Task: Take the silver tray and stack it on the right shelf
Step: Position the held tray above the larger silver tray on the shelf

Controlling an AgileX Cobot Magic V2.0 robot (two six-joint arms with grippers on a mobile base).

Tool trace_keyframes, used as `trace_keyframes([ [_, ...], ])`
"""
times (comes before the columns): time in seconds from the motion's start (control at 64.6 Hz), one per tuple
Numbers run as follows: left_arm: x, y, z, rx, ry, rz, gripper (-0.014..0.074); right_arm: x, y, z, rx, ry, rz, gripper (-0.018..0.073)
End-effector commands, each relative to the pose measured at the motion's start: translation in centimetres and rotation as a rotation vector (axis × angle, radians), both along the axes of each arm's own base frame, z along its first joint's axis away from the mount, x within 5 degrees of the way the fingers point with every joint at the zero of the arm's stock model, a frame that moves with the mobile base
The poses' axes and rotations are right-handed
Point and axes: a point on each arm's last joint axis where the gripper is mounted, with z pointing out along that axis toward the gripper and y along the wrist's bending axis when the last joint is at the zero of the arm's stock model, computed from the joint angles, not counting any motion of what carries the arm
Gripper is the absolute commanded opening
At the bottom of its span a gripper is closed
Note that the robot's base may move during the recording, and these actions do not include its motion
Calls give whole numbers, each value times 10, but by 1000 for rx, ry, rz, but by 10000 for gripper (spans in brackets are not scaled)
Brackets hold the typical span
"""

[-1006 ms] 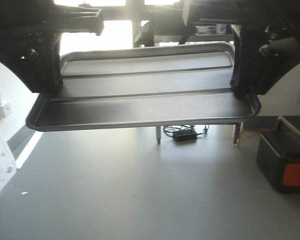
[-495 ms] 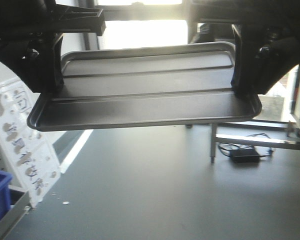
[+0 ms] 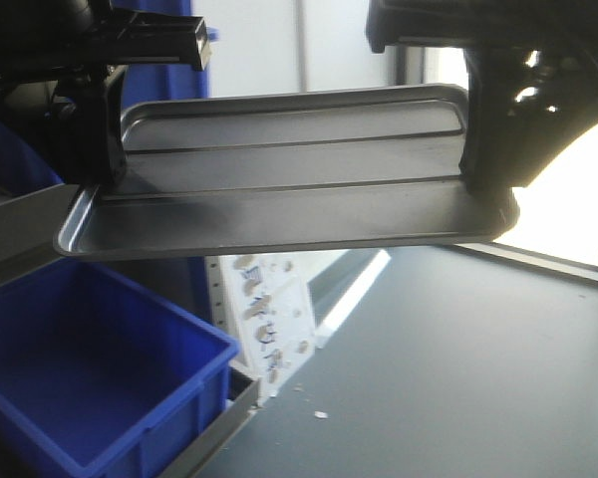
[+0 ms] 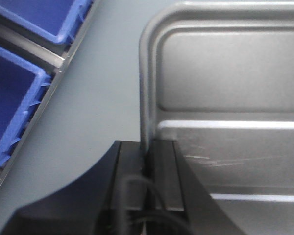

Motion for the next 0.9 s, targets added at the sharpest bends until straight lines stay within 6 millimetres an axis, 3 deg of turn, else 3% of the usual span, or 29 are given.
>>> trace_keyframes([
  [0.0, -4, -4, 24, -70, -78, -30, -92, 2, 2, 22, 67, -116, 35, 60],
  [0.882, -4, -4, 24, -70, -78, -30, -92, 2, 2, 22, 67, -116, 35, 60],
])
